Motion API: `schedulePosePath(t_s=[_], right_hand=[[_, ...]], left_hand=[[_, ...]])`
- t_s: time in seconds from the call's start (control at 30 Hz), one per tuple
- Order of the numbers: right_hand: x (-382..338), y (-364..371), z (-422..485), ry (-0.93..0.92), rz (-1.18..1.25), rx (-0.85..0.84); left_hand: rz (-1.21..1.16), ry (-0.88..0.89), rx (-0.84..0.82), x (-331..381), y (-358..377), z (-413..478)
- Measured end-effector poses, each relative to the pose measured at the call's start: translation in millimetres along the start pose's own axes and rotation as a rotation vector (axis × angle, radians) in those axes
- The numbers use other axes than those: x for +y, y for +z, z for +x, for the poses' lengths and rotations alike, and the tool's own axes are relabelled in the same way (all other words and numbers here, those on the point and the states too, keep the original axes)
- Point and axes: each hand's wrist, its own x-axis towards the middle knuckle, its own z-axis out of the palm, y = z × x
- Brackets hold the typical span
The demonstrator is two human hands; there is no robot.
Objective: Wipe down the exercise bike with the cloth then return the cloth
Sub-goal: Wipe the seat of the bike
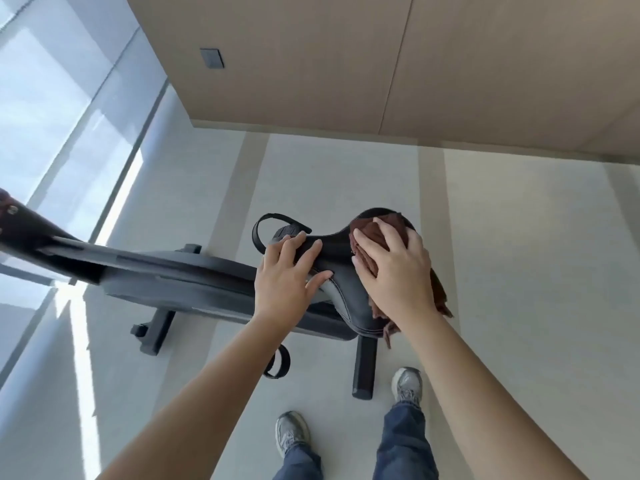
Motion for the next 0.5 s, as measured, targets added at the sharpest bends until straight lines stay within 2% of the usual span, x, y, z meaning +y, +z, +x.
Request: schedulePosePath(t_s=[0.07, 0.13, 0.33, 0.4, 0.5], right_hand=[[-3.6, 1.1, 21.1, -0.071, -0.05, -0.119], [-4.9, 1.8, 23.5, -0.083, -0.072, -0.165], [1.6, -2.3, -55.2, -0.057, 0.004, 0.082], [-5.7, 0.8, -53.5, 0.021, -0.003, 0.145], [-32.5, 6.9, -21.5, 0.112, -0.065, 0.112]], left_hand=[[0.013, 0.02, 0.019, -3.2, 1.8, 0.9], [0.006, 0.027, 0.031, -4.9, 4.2, 0.3], [-0.064, 0.065, 0.051, -11.9, 6.1, -0.5], [-0.099, 0.061, 0.042, -13.9, 4.8, 0.8], [-0.151, 0.052, 0.01, -17.4, 2.3, 3.4]])
